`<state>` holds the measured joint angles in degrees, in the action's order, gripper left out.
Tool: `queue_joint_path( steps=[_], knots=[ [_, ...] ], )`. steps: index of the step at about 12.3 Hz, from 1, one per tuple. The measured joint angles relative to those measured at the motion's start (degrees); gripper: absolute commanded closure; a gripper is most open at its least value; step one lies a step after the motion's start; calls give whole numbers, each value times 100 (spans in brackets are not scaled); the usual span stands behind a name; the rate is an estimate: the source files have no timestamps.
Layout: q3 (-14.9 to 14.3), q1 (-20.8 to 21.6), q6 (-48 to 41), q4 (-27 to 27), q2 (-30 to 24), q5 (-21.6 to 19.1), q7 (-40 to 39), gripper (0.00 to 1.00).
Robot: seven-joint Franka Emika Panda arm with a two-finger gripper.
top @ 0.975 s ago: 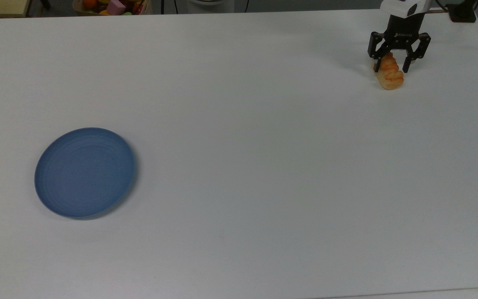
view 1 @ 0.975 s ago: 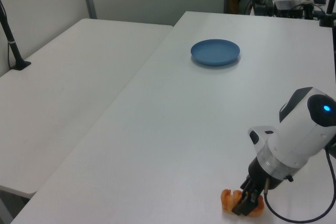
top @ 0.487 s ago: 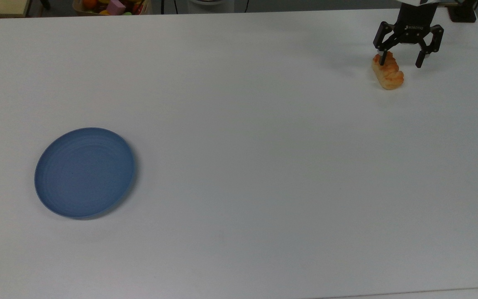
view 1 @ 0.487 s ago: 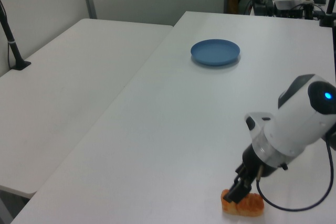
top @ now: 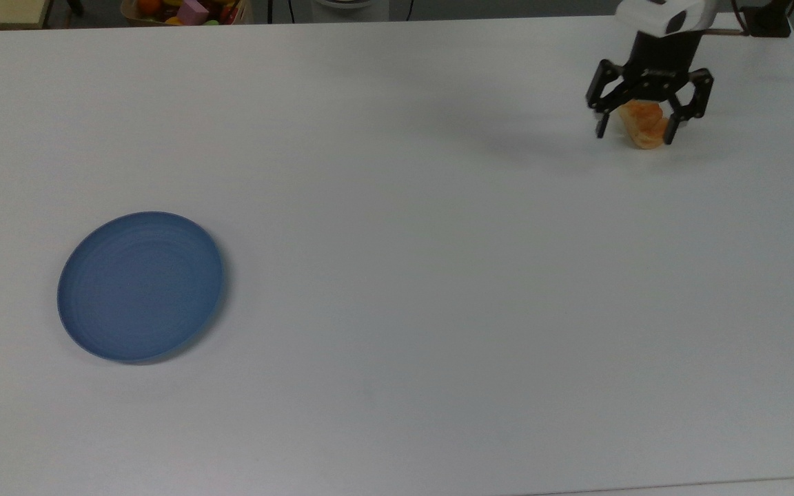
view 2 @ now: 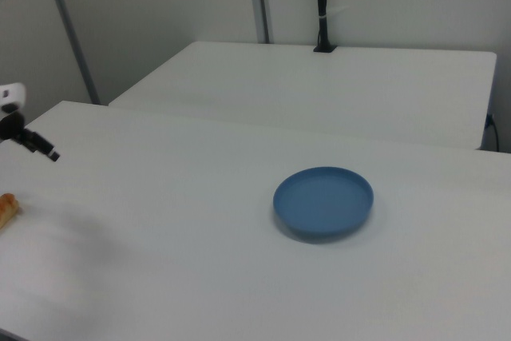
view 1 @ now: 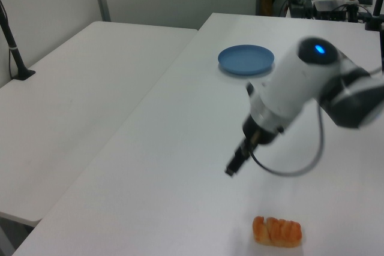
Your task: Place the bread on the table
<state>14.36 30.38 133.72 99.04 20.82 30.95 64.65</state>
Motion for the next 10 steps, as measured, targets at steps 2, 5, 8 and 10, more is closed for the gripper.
queue_joint_path(
  steps=[2, 5, 8, 10],
  knots=[
    [-515, -37, -14, -48, -176, -843, -1077, 0],
    [-1372, -41, -509, -73, -541, -1795, -2561, 0],
    [-2234, -37, -1555, -114, -1143, -2660, -4015, 0],
    [-2820, -45, -2607, -123, -1710, -2890, -4954, 0]
  ],
)
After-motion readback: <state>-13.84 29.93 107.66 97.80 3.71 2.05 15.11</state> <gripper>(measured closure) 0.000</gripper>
